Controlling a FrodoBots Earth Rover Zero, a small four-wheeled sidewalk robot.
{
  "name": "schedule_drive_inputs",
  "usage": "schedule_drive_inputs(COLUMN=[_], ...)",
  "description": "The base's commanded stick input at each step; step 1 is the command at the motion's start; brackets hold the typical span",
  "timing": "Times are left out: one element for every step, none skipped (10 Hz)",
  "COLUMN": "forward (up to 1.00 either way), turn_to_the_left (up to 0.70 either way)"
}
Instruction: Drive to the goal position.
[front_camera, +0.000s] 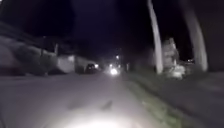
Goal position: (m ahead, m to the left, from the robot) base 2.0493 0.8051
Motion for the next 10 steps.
schedule_drive_inputs(forward=[0.7,0.7,0.7,0.7,0.7,0.7,0.7,0.7,0.7,0.7], turn_to_the_left=[0.0,0.0,0.0,0.0,0.0,0.0,0.0,0.0,0.0,0.0])
